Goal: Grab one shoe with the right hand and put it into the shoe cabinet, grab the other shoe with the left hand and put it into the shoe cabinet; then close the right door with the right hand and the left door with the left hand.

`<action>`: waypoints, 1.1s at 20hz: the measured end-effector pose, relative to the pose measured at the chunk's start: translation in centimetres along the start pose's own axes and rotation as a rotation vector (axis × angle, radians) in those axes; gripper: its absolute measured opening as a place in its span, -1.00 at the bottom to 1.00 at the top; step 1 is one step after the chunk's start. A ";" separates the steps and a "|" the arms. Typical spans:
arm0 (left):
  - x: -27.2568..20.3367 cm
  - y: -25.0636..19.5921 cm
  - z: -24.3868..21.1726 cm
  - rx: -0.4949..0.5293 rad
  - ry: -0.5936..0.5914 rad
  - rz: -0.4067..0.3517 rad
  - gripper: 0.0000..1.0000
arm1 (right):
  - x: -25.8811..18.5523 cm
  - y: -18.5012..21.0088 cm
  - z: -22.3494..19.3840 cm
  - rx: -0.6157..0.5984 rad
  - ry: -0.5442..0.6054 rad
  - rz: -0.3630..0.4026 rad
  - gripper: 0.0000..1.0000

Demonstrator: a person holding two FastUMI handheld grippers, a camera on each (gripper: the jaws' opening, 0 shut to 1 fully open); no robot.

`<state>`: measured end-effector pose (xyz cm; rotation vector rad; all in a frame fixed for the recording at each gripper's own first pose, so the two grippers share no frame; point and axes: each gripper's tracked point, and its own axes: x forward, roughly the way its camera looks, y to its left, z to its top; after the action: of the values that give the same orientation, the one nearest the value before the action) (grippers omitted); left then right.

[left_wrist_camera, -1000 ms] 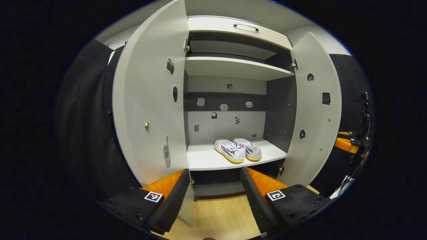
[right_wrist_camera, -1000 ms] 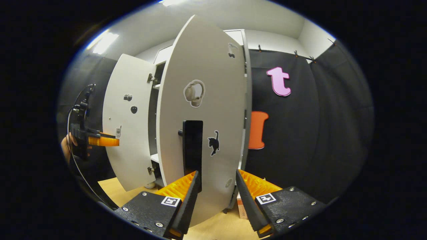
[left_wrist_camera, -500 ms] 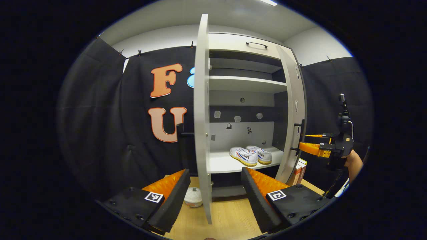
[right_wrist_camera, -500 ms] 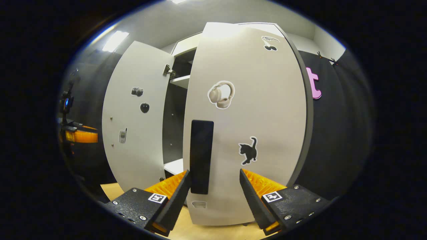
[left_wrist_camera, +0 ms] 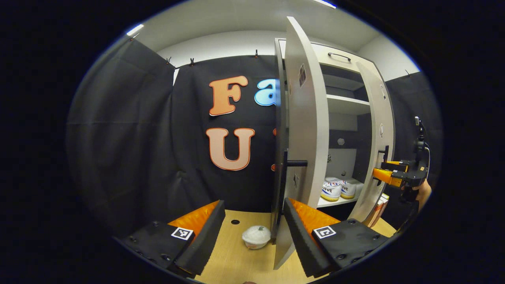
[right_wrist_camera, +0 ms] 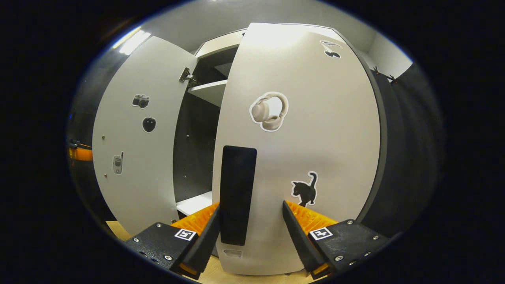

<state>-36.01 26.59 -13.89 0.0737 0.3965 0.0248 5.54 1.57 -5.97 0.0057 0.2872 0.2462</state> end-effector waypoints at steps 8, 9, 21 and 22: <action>2.0 2.6 0.9 -0.048 -0.027 -0.051 0.93 | -0.8 0.1 0.9 -0.044 -0.011 -0.062 0.77; 2.1 1.8 1.1 -0.056 -0.032 -0.079 0.93 | -1.5 0.0 1.2 -0.043 -0.019 -0.061 0.77; 1.7 -6.3 1.4 -0.048 -0.018 -0.311 0.84 | -11.3 -5.3 -0.6 -0.022 0.027 -0.165 0.77; 1.9 -7.0 1.4 -0.051 -0.021 -0.323 0.89 | -11.8 -5.7 -0.8 -0.020 0.029 -0.173 0.77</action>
<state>-33.62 19.60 -13.89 -0.0405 0.3830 -0.2838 -4.25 -6.82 -3.63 -0.0420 0.3122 0.0771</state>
